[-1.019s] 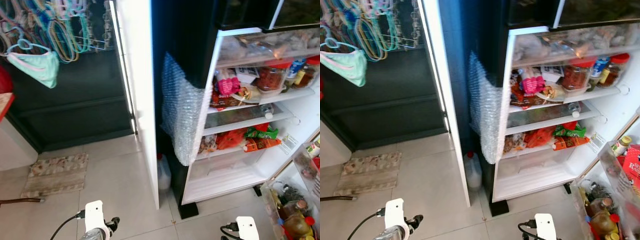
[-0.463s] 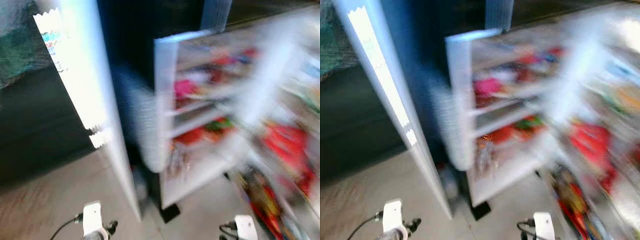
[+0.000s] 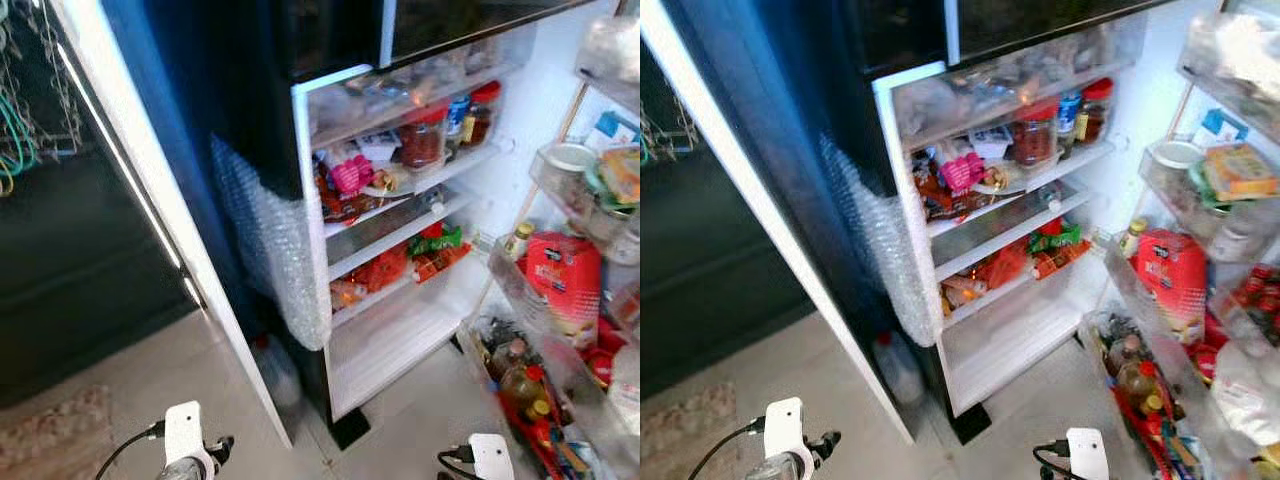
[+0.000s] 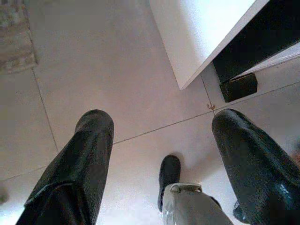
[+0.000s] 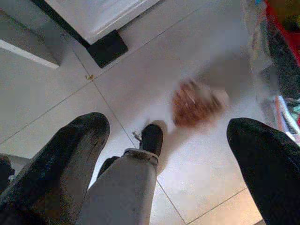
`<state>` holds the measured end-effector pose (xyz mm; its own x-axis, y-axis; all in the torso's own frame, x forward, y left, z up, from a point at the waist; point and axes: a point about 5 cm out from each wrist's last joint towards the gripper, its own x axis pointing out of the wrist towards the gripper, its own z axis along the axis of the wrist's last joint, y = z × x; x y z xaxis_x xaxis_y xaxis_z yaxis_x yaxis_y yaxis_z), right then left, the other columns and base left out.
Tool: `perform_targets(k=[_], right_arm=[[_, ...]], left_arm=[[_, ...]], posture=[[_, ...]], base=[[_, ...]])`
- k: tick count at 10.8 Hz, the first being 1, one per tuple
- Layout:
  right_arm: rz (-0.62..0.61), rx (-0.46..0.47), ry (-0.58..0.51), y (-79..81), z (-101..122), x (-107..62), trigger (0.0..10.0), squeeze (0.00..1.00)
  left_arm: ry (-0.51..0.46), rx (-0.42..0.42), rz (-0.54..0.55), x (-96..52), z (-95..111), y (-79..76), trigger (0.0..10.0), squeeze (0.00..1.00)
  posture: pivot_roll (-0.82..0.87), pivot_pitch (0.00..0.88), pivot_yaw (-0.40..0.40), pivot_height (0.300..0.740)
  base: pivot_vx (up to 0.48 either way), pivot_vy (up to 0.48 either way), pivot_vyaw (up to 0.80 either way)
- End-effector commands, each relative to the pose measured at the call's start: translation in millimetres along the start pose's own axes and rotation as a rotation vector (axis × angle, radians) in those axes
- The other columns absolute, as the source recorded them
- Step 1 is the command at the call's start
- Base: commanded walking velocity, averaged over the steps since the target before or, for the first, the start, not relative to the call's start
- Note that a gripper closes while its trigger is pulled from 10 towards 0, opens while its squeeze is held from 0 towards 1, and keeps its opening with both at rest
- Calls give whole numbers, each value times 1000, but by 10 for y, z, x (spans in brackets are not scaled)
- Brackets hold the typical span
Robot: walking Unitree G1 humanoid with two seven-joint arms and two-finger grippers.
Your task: Restocking fridge
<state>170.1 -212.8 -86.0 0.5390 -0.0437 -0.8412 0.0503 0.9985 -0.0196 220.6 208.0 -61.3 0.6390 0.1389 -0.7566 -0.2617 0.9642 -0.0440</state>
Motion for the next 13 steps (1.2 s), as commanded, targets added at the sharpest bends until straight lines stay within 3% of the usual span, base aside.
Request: perform_targets(k=[1, 13], right_arm=[[-1, 13, 4, 5, -7, 1, 10000, 0], [-2, 9, 3, 3, -27, -4, 10000, 0]], left_arm=[[21, 29, 0, -4, -38, 8, 10000, 0], [28, 35, -12, -8, -64, 8, 10000, 0]], posture=[[27, 0, 81, 740], [17, 0, 81, 740]], base=[[0, 0, 0], [0, 0, 0]])
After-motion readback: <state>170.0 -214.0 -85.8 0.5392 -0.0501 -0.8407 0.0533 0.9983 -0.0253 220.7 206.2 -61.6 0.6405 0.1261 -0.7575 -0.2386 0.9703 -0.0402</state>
